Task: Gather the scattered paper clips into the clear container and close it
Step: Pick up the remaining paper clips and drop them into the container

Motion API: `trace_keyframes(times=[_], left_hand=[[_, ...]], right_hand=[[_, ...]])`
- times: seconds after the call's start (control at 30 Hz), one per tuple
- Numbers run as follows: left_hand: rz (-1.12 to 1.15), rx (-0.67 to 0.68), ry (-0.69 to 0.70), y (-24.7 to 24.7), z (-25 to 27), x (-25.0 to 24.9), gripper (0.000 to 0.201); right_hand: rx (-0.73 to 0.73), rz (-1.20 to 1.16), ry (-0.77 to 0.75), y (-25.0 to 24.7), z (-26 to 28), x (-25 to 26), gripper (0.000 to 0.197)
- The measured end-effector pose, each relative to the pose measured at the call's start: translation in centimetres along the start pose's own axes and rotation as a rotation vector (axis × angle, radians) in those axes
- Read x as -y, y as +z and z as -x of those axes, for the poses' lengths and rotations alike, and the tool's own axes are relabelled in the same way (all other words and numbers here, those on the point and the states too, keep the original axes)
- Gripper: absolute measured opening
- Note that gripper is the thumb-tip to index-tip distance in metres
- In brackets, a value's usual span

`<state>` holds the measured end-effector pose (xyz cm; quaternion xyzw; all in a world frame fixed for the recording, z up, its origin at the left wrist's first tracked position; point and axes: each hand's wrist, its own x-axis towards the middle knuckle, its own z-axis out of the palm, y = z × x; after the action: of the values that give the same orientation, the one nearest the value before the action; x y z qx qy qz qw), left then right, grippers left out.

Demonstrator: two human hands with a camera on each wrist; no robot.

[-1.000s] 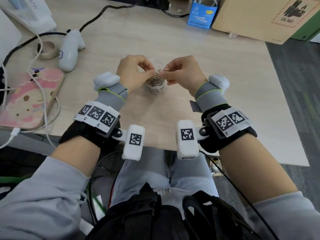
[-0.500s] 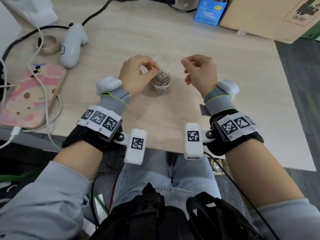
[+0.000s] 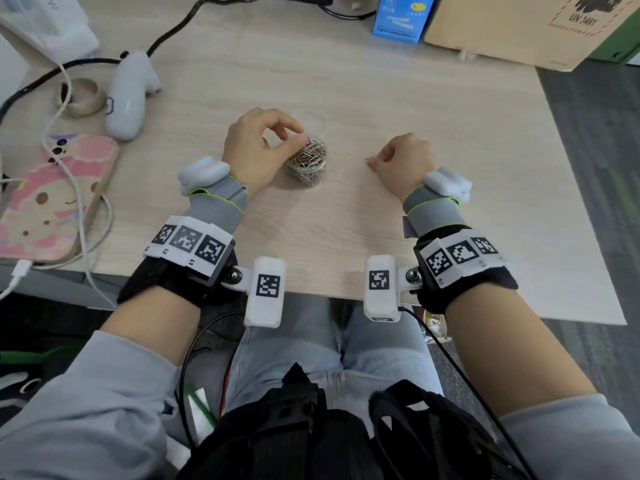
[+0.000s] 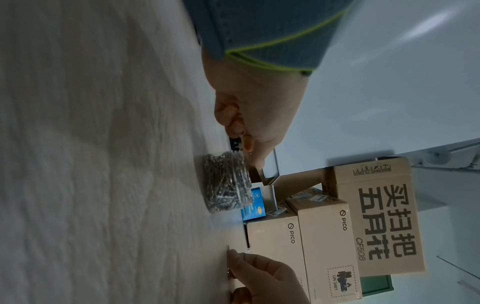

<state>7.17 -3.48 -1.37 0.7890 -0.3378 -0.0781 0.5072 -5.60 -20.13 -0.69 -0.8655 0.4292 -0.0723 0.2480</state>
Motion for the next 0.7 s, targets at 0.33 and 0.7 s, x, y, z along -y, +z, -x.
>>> trace_keyframes(times=[0.33, 0.7], left_hand=[[0.038, -0.023, -0.107, -0.3, 0.4, 0.7, 0.031], [0.084, 0.039, -0.136, -0.2, 0.4, 1.2, 0.026]], right_hand=[[0.075, 0.077, -0.038, 1.1, 0.5, 1.6, 0.035], [0.174, -0.4, -0.16, -0.5, 1.3, 4.1, 0.028]])
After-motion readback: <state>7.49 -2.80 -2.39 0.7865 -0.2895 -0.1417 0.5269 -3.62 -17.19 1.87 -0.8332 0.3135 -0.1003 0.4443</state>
